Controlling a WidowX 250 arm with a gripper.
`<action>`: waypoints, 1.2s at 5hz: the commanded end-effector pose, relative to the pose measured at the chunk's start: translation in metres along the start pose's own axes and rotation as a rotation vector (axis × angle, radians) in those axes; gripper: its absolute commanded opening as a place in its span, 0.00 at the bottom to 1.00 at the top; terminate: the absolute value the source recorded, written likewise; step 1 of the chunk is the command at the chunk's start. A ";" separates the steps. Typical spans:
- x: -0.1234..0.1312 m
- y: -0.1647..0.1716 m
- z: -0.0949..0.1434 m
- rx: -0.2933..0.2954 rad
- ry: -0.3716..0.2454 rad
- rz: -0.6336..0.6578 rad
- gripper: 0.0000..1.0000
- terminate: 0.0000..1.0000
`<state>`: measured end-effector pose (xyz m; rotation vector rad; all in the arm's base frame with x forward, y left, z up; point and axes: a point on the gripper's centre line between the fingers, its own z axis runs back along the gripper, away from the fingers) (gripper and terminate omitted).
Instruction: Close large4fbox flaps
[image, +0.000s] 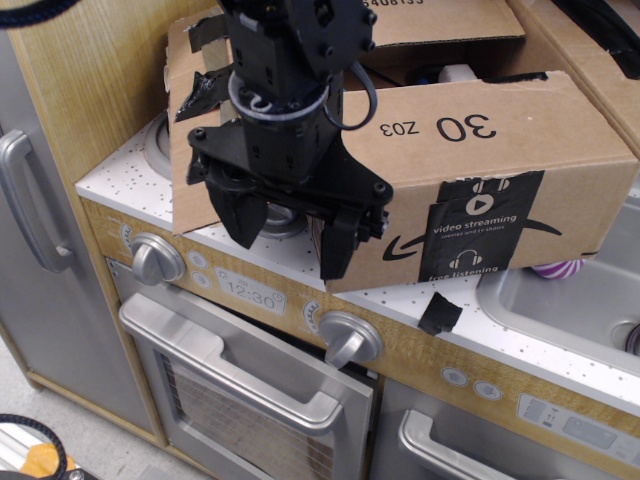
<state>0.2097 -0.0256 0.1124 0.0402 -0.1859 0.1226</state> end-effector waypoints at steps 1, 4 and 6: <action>0.000 0.000 0.000 0.000 0.000 0.000 1.00 0.00; -0.009 0.017 -0.048 -0.017 -0.111 0.011 1.00 0.00; -0.002 0.045 -0.063 0.075 -0.255 -0.048 1.00 0.00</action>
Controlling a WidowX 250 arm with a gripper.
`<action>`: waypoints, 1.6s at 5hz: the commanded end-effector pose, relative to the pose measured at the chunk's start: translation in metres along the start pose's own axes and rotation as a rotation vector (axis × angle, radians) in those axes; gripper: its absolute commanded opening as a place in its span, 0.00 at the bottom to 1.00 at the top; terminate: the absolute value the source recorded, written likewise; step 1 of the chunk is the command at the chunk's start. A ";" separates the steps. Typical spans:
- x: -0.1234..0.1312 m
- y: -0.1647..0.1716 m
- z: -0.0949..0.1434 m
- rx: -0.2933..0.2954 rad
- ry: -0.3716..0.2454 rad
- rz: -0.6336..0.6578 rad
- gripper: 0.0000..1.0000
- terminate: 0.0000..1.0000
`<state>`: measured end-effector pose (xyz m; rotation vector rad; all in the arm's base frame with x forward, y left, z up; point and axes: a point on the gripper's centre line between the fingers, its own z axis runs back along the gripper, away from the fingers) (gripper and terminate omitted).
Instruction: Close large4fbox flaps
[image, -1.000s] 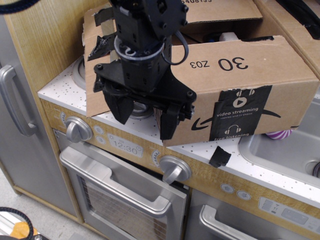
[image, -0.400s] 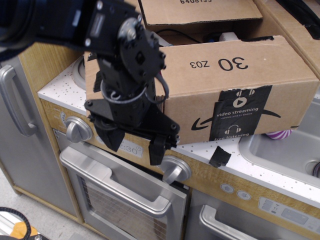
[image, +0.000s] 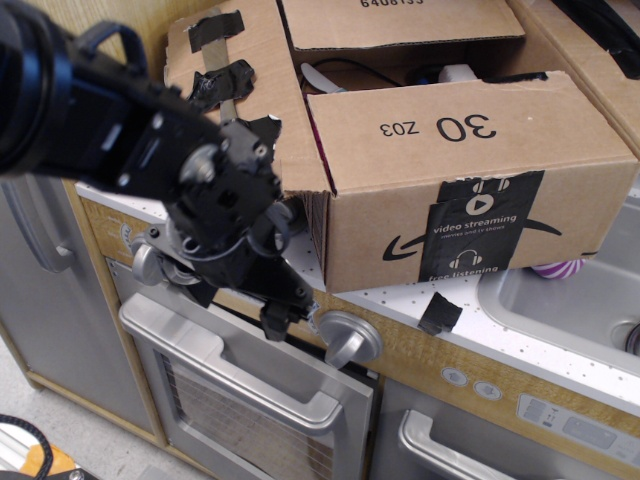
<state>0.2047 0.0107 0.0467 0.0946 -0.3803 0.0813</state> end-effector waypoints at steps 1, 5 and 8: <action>0.015 0.020 0.002 0.073 -0.074 -0.042 1.00 0.00; 0.072 0.008 0.055 0.223 0.040 -0.222 1.00 0.00; 0.105 -0.047 0.073 0.045 -0.110 -0.356 1.00 0.00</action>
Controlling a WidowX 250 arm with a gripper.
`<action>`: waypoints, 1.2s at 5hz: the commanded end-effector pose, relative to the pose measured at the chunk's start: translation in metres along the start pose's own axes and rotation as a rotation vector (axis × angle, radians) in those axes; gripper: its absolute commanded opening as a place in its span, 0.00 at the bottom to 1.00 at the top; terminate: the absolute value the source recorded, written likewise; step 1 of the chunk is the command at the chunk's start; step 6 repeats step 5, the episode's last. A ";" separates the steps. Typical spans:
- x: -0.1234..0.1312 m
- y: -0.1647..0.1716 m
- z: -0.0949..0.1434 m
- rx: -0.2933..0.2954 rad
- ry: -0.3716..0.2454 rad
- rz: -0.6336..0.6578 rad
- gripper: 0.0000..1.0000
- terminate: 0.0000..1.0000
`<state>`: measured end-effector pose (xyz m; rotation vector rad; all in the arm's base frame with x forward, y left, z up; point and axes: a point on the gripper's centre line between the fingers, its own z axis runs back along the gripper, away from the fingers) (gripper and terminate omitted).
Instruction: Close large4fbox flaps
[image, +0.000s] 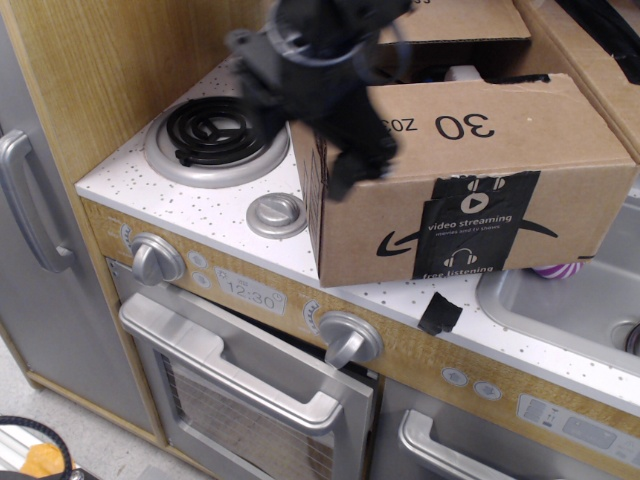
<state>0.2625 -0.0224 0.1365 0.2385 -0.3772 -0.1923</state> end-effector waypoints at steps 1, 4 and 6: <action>0.040 -0.021 0.007 -0.130 -0.141 -0.078 1.00 0.00; 0.038 -0.045 -0.033 -0.410 -0.102 0.011 1.00 0.00; 0.035 -0.044 -0.041 -0.435 -0.052 -0.019 1.00 1.00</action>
